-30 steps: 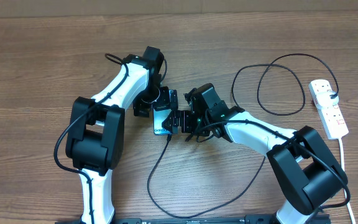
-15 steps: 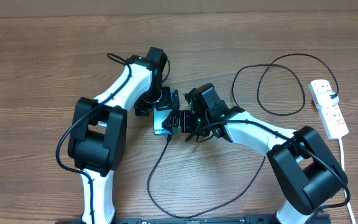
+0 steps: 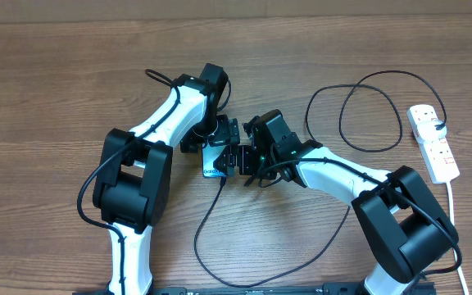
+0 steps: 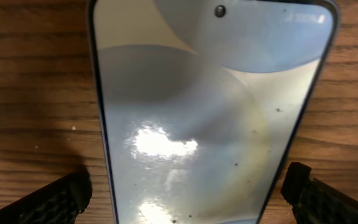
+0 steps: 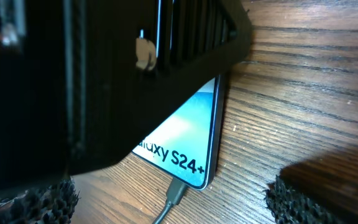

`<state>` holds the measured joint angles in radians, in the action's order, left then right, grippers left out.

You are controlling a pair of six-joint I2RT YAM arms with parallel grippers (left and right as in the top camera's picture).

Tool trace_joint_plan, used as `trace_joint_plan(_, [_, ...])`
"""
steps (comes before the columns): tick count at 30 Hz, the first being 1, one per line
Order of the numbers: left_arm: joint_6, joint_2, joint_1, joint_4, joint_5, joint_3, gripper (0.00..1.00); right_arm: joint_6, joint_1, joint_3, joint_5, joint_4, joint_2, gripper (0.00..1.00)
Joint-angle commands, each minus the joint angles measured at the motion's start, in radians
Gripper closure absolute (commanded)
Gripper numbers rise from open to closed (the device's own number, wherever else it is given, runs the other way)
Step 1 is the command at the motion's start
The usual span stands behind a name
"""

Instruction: Plug charger to phone and switch on socket

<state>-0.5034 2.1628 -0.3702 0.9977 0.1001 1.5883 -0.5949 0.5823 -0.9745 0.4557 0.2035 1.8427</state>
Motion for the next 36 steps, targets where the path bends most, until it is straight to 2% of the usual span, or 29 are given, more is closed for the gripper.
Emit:
trace_joint_plan(1, [-0.039,0.025,-0.01,-0.008,-0.045,-0.036,0.0,-0.003,-0.007,0.006,-0.033,0.019,0.003,0.0])
trace_joint_plan(6, [-0.043,0.025,-0.011,-0.023,-0.057,-0.079,0.03,-0.003,-0.007,0.006,-0.033,0.019,0.003,0.0])
trace_joint_plan(9, [-0.042,0.025,-0.01,-0.02,-0.056,-0.085,0.16,-0.003,-0.007,0.006,-0.033,0.019,0.003,0.0])
trace_joint_plan(17, [-0.019,0.025,-0.006,-0.018,-0.039,-0.085,0.19,-0.002,-0.007,0.006,-0.033,0.027,0.003,0.0])
trace_joint_plan(23, [0.121,0.025,0.027,-0.019,0.169,-0.085,0.18,0.0,-0.006,0.006,-0.021,0.026,0.003,0.0])
trace_joint_plan(25, [0.185,0.025,0.055,-0.019,0.299,-0.085,0.18,0.0,-0.003,0.006,-0.01,0.017,0.003,0.0])
trace_joint_plan(29, [0.238,0.025,0.097,-0.019,0.459,-0.085,0.16,0.0,0.013,0.006,-0.011,-0.009,0.007,0.0])
trace_joint_plan(32, [0.27,0.025,0.113,-0.012,0.518,-0.085,0.16,-0.001,0.032,0.006,-0.03,-0.038,0.018,0.0])
trace_joint_plan(36, [0.266,0.025,0.115,-0.009,0.473,-0.085,0.11,-0.005,0.037,0.006,-0.105,-0.034,0.019,0.0])
